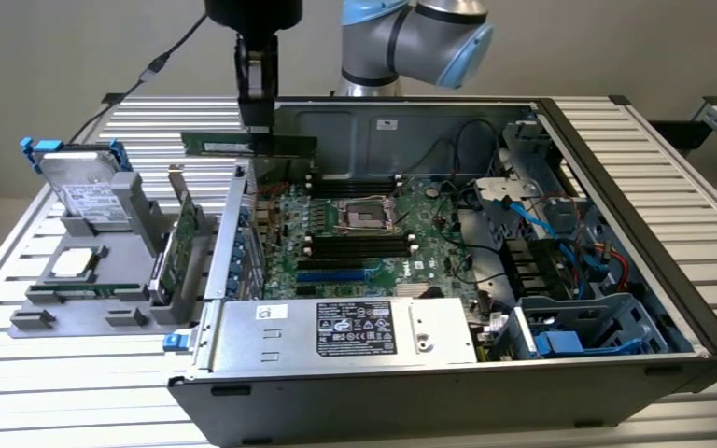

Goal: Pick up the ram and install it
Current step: 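Pick up the ram and move it above insertion slot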

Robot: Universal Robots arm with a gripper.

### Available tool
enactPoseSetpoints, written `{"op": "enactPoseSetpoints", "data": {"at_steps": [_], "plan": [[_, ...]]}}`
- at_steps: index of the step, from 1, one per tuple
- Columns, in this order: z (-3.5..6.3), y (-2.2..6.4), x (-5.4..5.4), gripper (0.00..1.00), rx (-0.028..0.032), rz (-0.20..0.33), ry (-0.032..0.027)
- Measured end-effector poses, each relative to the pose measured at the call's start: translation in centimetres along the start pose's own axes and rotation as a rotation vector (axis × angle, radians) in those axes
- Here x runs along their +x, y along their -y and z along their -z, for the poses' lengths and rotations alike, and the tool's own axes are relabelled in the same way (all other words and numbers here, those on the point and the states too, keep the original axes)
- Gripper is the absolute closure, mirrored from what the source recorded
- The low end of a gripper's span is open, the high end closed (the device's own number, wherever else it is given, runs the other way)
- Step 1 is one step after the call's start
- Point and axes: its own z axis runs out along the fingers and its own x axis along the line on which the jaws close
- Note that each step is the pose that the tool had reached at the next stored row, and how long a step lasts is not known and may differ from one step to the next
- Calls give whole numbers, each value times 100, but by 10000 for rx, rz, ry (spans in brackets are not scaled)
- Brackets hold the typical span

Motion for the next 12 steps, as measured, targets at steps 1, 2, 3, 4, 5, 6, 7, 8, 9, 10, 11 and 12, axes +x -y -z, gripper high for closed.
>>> {"op": "enactPoseSetpoints", "data": {"at_steps": [1, 2, 3, 4, 5, 6, 7, 8, 9, 10, 11, 12], "plan": [[2, 25, -4, 87, 25, 0, 0], [3, 50, -8, 87, 50, 1, 1], [5, 77, -12, 87, 73, 1, 1], [7, 103, -16, 87, 97, 1, 2], [8, 130, -20, 87, 120, 1, 4], [11, 157, -24, 87, 142, 1, 3], [11, 183, -27, 87, 167, 1, 7], [14, 212, -31, 87, 191, 1, 8], [15, 238, -33, 87, 212, 1, 10], [16, 266, -36, 87, 233, 2, 12], [18, 294, -38, 87, 253, 2, 13], [20, 323, -41, 87, 274, 2, 15]]}}
